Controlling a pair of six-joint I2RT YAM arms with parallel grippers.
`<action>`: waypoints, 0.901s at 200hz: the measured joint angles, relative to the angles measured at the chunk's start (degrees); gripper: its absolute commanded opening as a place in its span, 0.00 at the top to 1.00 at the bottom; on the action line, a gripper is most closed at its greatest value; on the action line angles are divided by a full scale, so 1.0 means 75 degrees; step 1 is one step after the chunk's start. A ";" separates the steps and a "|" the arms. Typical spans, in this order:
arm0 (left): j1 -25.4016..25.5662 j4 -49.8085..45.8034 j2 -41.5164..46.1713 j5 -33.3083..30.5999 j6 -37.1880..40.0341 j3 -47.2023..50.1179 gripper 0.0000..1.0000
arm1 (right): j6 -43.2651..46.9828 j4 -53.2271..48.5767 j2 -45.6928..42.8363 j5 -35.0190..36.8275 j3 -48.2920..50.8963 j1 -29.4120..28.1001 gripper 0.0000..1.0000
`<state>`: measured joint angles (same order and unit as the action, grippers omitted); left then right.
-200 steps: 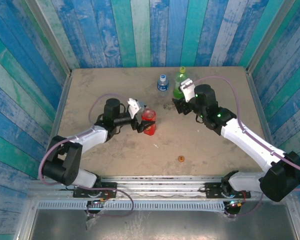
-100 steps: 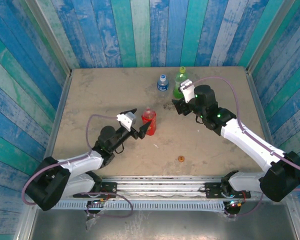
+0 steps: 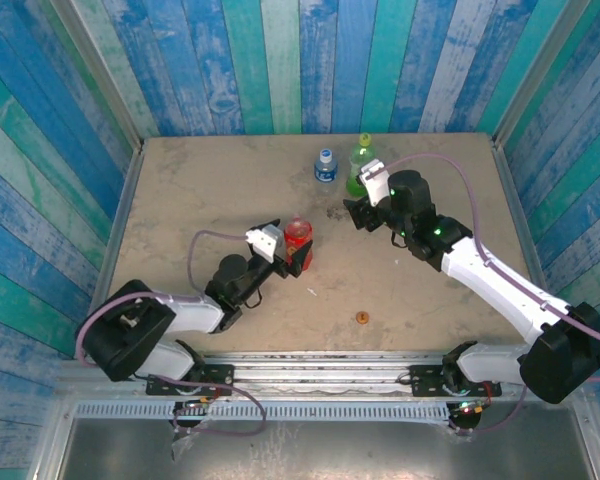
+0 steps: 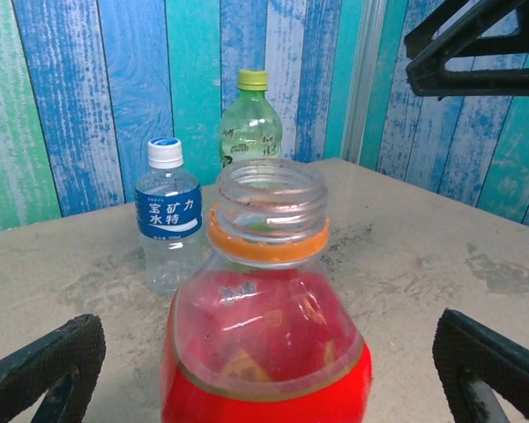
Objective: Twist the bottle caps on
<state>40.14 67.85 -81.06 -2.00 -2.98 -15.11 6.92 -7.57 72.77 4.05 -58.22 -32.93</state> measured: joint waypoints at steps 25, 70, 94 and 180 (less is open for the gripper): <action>0.0000 0.0166 -0.0501 -0.0079 -0.0009 -0.0254 0.13 | 0.0003 0.0003 0.0000 0.0003 0.0079 0.0000 0.16; 0.0000 0.0166 -0.0848 -0.0128 -0.0003 -0.0574 0.25 | 0.0023 -0.0012 -0.0035 0.0009 0.0175 0.0000 0.16; 0.0000 0.0079 -0.0848 -0.0131 0.0023 -0.0656 0.34 | 0.0023 -0.0012 -0.0073 0.0009 0.0192 0.0000 0.17; 0.0000 -0.0329 -0.0877 -0.0064 0.0277 -0.0699 0.33 | 0.0006 -0.0012 -0.0073 -0.0009 0.0192 0.0000 0.16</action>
<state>40.14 65.39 -87.64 -2.48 -0.91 -20.36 6.96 -7.66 72.23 3.99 -56.77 -32.93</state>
